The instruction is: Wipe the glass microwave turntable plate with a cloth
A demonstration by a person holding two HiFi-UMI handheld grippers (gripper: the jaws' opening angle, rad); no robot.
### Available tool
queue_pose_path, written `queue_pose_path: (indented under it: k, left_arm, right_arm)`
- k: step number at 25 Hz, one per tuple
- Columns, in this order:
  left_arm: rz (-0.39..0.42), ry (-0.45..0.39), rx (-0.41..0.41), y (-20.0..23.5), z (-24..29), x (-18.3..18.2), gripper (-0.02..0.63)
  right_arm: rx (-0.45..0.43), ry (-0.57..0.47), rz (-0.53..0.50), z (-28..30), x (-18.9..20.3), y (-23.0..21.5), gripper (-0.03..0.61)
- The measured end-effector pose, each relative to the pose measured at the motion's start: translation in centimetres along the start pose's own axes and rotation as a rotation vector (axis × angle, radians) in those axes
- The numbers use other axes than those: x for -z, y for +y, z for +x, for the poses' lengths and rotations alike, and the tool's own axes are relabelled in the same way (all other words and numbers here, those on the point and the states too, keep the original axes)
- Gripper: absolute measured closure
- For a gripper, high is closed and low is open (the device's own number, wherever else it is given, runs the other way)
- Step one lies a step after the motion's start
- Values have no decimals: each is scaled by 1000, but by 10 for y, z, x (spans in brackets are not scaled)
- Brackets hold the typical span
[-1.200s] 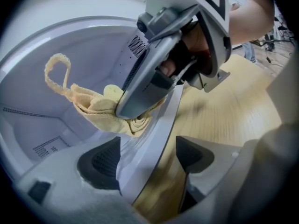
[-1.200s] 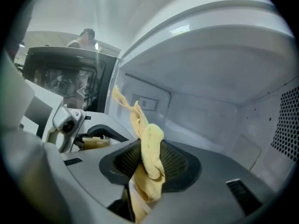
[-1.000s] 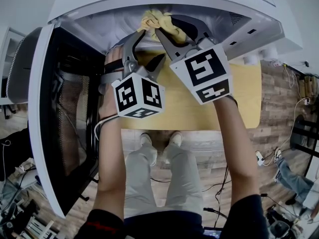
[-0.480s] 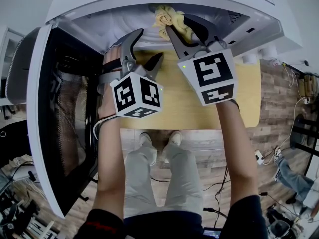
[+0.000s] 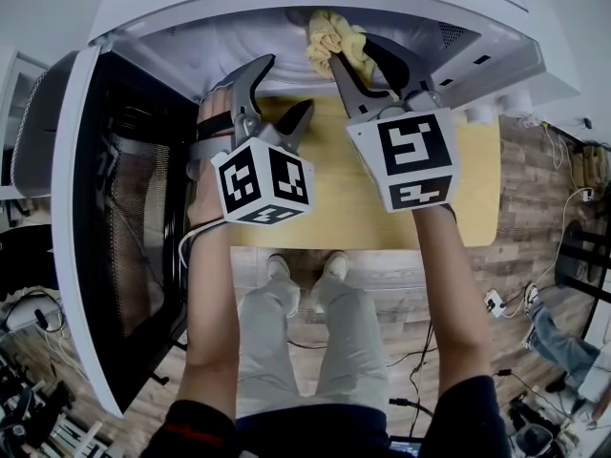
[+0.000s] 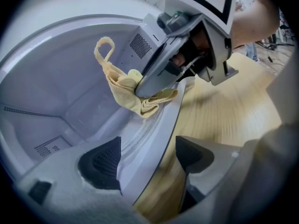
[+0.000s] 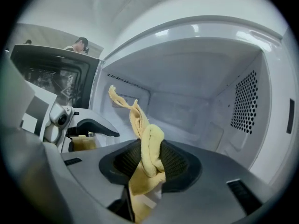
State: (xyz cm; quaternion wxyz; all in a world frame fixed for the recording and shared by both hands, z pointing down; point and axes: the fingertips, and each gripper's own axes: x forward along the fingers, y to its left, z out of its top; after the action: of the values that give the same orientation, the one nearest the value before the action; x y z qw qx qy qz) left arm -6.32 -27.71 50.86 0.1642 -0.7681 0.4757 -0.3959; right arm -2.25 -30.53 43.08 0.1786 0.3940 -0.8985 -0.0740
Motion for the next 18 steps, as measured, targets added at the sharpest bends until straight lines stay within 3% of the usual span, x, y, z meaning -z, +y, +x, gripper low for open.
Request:
queue_pose_path:
  k: [18]
  left_arm:
    - [18, 3, -11, 0, 0, 0, 259]
  right_arm:
    - [36, 11, 33, 20, -1, -11, 443]
